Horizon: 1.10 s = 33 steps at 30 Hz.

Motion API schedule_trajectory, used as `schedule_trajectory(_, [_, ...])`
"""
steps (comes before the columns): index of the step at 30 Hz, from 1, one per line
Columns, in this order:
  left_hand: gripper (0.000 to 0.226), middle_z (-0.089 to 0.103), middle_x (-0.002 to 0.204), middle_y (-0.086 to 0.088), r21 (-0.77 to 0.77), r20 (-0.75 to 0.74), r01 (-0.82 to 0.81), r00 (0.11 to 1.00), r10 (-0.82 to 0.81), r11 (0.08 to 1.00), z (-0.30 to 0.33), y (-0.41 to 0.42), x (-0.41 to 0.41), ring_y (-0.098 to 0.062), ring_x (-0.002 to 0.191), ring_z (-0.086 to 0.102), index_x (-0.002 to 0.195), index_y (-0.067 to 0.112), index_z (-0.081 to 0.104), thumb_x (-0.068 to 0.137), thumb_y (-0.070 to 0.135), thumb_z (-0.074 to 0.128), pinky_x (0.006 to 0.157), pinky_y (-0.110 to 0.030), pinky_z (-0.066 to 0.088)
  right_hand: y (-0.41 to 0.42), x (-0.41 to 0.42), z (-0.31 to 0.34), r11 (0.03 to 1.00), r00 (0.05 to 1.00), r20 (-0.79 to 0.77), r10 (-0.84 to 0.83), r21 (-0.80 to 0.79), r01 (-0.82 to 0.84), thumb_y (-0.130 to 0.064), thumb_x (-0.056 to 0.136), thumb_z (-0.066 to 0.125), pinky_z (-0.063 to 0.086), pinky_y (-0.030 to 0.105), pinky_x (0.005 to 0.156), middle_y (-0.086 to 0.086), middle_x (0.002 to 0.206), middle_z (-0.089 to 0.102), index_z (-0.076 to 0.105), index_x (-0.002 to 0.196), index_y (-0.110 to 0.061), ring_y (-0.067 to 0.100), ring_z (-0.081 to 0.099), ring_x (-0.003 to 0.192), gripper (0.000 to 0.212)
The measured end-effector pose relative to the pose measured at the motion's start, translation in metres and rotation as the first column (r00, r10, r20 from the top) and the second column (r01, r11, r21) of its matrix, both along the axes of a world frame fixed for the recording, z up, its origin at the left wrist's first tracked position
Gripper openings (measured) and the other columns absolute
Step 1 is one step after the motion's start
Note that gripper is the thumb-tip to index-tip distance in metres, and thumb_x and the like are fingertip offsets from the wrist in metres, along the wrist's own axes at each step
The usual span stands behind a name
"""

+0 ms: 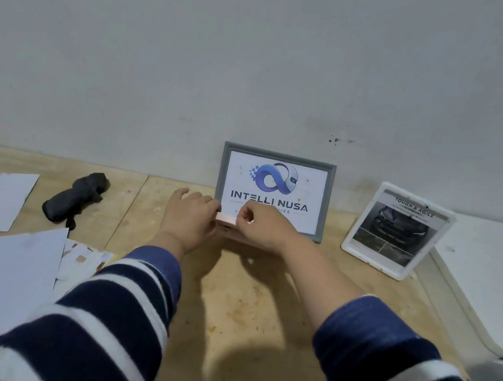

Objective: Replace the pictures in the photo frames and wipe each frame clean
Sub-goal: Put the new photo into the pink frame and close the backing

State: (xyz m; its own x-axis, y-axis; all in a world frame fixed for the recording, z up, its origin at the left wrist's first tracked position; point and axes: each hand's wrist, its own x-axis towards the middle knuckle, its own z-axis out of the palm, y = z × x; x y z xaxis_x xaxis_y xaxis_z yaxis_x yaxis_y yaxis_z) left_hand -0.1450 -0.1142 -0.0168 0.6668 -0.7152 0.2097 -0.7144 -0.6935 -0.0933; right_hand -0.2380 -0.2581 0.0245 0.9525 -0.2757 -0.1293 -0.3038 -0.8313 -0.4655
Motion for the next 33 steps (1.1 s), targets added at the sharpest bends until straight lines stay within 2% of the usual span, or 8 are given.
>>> schedule_trajectory(5, [0.031,0.062,0.114,0.010,-0.035,-0.005,-0.038,0.999,0.038,0.999,0.012,-0.015,0.013,-0.014,0.115,0.052,0.118,0.030,0.053,0.088,0.037,0.049,0.113,-0.041,0.017,-0.019,0.006,0.005,0.996,0.997,0.064,0.043,-0.075,-0.038,-0.025,0.094,0.051,0.049,0.036,0.082,-0.001,0.112,0.066,0.062,0.114,-0.026,0.022,0.059,0.099,0.023])
schedule_trajectory(9, [0.074,0.037,0.145,0.003,-0.286,-0.041,-0.112,0.994,0.105,0.952,0.008,-0.016,0.018,-0.019,0.135,0.033,0.145,0.024,0.026,0.080,0.033,0.060,0.116,-0.051,0.008,-0.029,0.023,0.012,0.999,0.994,0.098,-0.036,-0.013,0.037,-0.026,0.095,0.049,0.050,0.036,0.084,-0.003,0.111,0.065,0.060,0.116,-0.026,0.022,0.059,0.100,0.024])
schedule_trajectory(12, [0.074,0.028,0.149,-0.009,-0.526,-0.383,-0.384,0.904,0.192,0.759,-0.011,-0.003,0.017,-0.028,0.137,0.028,0.147,0.014,0.022,0.087,0.034,0.059,0.114,-0.049,0.021,-0.033,0.036,0.018,0.993,0.992,0.099,-0.083,0.096,0.074,-0.024,0.093,0.048,0.048,0.032,0.075,-0.002,0.095,0.062,0.060,0.099,-0.024,0.022,0.058,0.088,0.013])
schedule_trajectory(14, [0.063,0.025,0.152,-0.014,-0.461,-0.647,-0.609,0.728,0.226,0.645,-0.028,0.008,0.015,-0.033,0.139,0.025,0.148,0.009,0.023,0.095,0.030,0.050,0.114,-0.045,0.024,-0.032,0.041,0.020,0.971,0.987,0.107,-0.121,0.220,0.095,-0.019,0.091,0.047,0.039,0.027,0.060,-0.004,0.076,0.053,0.053,0.079,-0.023,0.019,0.050,0.073,0.014])
schedule_trajectory(19, [0.047,0.043,0.144,-0.019,-0.320,-0.868,-0.798,0.463,0.179,0.511,-0.050,0.026,0.007,-0.035,0.130,0.043,0.141,0.002,0.037,0.104,0.030,0.032,0.108,-0.041,0.035,-0.025,0.044,0.021,0.816,0.963,0.039,-0.268,0.541,0.205,-0.014,0.096,0.047,0.035,0.022,0.051,-0.001,0.071,0.056,0.058,0.075,-0.018,0.014,0.048,0.061,0.024])
schedule_trajectory(21, [0.037,0.058,0.124,-0.021,-0.316,-0.913,-0.846,0.395,0.106,0.430,-0.050,0.039,0.008,-0.037,0.112,0.055,0.114,0.008,0.056,0.102,0.032,0.030,0.102,-0.046,0.043,-0.018,0.049,0.016,0.733,0.963,-0.023,-0.267,0.644,0.219,-0.011,0.095,0.047,0.037,0.021,0.051,0.006,0.074,0.062,0.062,0.072,-0.017,0.016,0.049,0.057,0.028])
schedule_trajectory(24, [0.031,0.063,0.101,-0.024,-0.327,-0.938,-0.909,0.346,0.032,0.260,-0.049,0.063,0.012,-0.038,0.095,0.060,0.082,0.014,0.055,0.093,0.026,0.029,0.093,-0.053,0.049,-0.005,0.055,0.004,0.573,0.953,-0.104,-0.285,0.779,0.256,-0.009,0.095,0.046,0.040,0.025,0.054,0.009,0.072,0.062,0.062,0.077,-0.016,0.018,0.049,0.056,0.025])
schedule_trajectory(33, [0.027,0.060,0.078,-0.012,-0.297,-0.937,-0.942,0.319,-0.141,-0.156,-0.017,0.163,0.007,-0.031,0.076,0.058,0.087,0.008,0.060,0.088,0.029,0.043,0.075,-0.037,0.049,0.083,0.100,-0.031,0.237,0.941,-0.302,-0.155,0.913,0.332,-0.011,0.096,0.047,0.043,0.022,0.040,0.007,0.058,0.055,0.057,0.078,-0.004,0.017,0.051,0.044,0.022])
